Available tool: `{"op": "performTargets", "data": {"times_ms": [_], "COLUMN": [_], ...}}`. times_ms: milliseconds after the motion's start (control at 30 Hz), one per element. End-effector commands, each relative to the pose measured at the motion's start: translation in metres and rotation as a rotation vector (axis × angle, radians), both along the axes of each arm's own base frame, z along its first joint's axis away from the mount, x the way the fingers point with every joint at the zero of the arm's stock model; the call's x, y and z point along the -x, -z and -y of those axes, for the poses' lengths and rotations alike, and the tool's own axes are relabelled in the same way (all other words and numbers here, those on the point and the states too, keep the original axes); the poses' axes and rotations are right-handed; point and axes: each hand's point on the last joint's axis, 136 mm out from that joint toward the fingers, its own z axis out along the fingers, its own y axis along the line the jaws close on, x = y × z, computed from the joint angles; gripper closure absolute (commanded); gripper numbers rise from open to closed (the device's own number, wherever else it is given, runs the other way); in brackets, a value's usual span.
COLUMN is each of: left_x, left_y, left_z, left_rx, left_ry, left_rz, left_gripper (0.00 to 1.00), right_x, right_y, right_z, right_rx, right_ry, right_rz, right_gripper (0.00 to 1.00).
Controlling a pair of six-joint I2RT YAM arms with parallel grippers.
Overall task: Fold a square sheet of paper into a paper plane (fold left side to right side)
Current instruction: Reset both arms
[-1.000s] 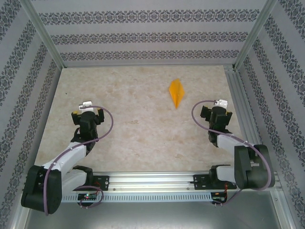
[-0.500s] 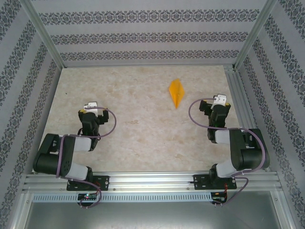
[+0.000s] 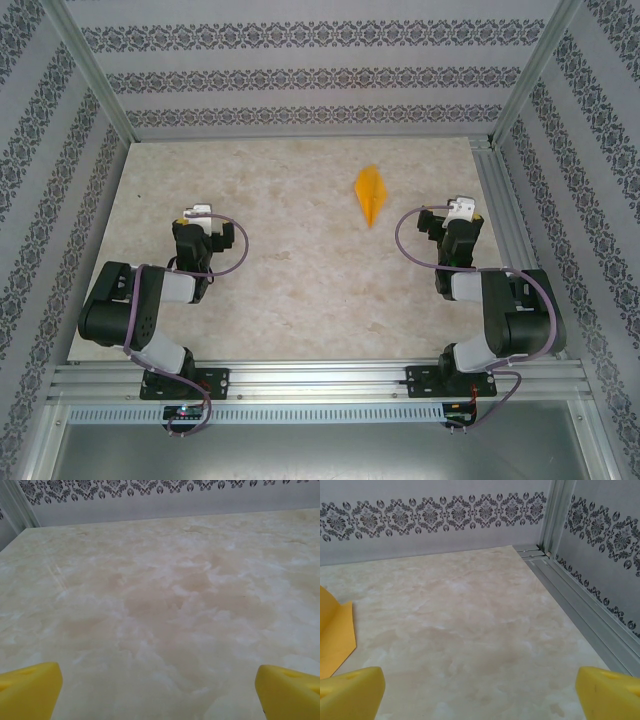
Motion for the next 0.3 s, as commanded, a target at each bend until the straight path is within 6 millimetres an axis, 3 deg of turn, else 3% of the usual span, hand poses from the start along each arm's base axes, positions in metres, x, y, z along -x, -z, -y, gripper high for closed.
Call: {"op": "performTargets", "data": {"times_ms": [0,267], "left_x": [-0.0047,-0.0048], "left_y": [-0.0107,-0.0110], "left_z": [-0.0019,-0.0018], "left_rx": [-0.007,-0.007], "left_ry": [0.011,0.012], "left_rz": [0.032,0.033], "left_gripper": [0.00,0.00], "right_x": [-0.0014,-0.0019], "right_y": [-0.0043,-0.0045], "right_z": [-0.0037,-0.0038], "right_rx": [0.006,0.004], "right_ry": [-0.024,-0.024], "right_rz": [0.026,0.023], "right_gripper": [0.02,0.02]}}
